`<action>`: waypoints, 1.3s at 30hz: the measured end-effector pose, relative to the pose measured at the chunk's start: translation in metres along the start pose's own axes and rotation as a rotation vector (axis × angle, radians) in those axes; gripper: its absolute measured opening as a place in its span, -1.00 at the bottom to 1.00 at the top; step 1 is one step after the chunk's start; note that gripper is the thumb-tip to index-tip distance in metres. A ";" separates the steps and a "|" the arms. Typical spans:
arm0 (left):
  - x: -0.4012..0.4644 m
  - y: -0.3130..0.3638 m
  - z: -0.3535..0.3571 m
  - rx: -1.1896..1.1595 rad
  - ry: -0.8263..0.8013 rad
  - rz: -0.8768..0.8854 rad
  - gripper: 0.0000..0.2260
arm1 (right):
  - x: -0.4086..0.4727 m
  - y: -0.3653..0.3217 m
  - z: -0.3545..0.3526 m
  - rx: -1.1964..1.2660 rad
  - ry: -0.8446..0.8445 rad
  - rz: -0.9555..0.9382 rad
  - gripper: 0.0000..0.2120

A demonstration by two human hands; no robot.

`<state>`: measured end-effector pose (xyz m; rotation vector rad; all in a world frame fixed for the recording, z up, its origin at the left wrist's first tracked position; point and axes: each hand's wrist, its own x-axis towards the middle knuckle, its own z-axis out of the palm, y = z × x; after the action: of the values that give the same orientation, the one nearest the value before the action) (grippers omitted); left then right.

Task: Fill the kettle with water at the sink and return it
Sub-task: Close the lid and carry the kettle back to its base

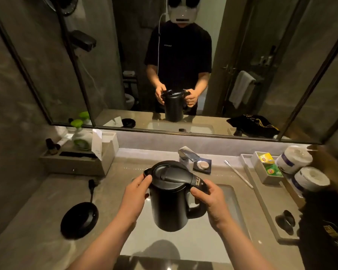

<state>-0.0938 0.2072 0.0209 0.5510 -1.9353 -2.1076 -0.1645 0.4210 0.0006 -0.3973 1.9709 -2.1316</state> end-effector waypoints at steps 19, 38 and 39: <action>-0.009 -0.031 -0.217 -0.059 0.484 -0.027 -0.81 | 0.072 0.043 0.226 -0.448 -0.626 -0.037 -0.81; -0.004 -0.057 -0.256 -0.008 0.543 -0.029 -0.81 | 0.080 0.071 0.266 -0.469 -0.700 -0.035 -0.78; -0.003 -0.055 -0.256 -0.009 0.545 -0.026 -0.81 | 0.080 0.071 0.266 -0.470 -0.704 -0.038 -0.79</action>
<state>0.0211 -0.0177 -0.0486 1.0259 -1.6082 -1.7335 -0.1526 0.1388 -0.0470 -1.0890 1.9728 -1.2408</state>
